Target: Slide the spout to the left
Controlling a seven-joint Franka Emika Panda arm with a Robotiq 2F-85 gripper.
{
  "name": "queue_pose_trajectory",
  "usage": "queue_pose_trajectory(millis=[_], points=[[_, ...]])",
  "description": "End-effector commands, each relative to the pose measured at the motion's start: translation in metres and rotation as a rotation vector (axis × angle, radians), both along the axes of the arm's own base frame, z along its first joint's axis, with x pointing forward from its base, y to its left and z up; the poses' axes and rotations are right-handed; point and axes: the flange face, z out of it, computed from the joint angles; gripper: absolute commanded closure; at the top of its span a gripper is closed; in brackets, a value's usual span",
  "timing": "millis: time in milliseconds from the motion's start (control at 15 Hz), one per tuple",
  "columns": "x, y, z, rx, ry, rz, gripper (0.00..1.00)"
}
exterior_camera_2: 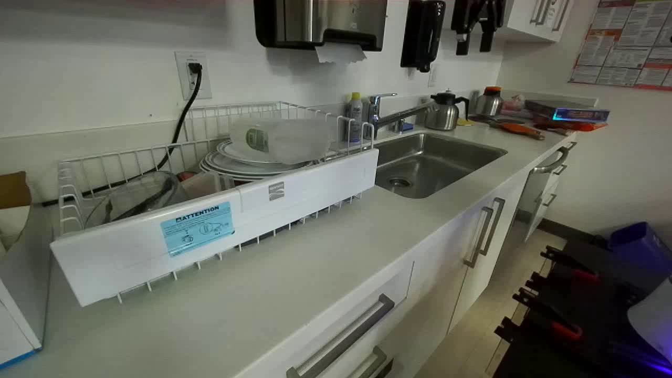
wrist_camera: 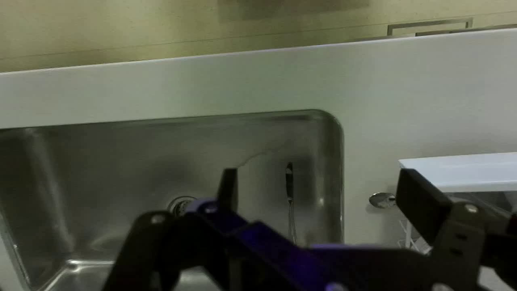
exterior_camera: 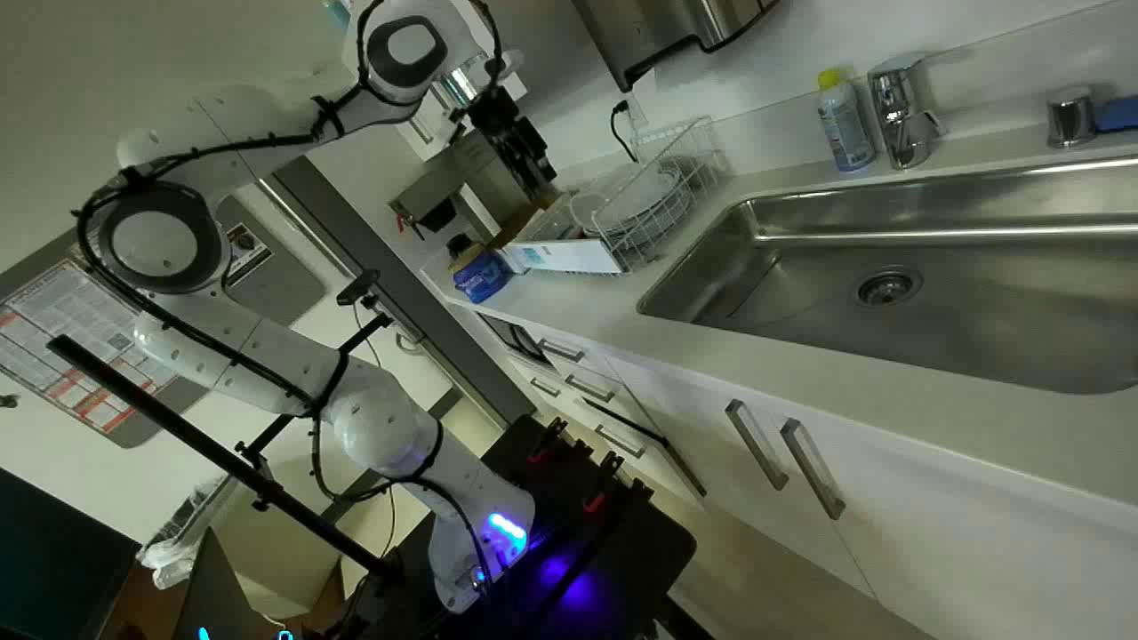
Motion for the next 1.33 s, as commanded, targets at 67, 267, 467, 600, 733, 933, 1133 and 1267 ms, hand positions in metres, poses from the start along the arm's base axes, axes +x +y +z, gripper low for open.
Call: queue_pose_trajectory(millis=[67, 267, 467, 600, 733, 933, 1133, 1267], points=[[0.0, 0.0, 0.001, 0.0, 0.001, 0.0, 0.0], [0.0, 0.0, 0.001, 0.0, 0.001, 0.0, 0.0], [0.0, 0.0, 0.001, 0.0, 0.001, 0.0, 0.0], [0.0, 0.0, 0.001, 0.0, 0.001, 0.0, 0.0], [0.0, 0.0, 0.001, 0.0, 0.001, 0.0, 0.0], [0.018, -0.025, 0.013, -0.048, -0.035, -0.006, 0.0], [0.045, -0.073, 0.03, -0.103, -0.08, -0.031, 0.0], [0.069, -0.111, 0.037, -0.131, -0.108, -0.078, 0.0]])
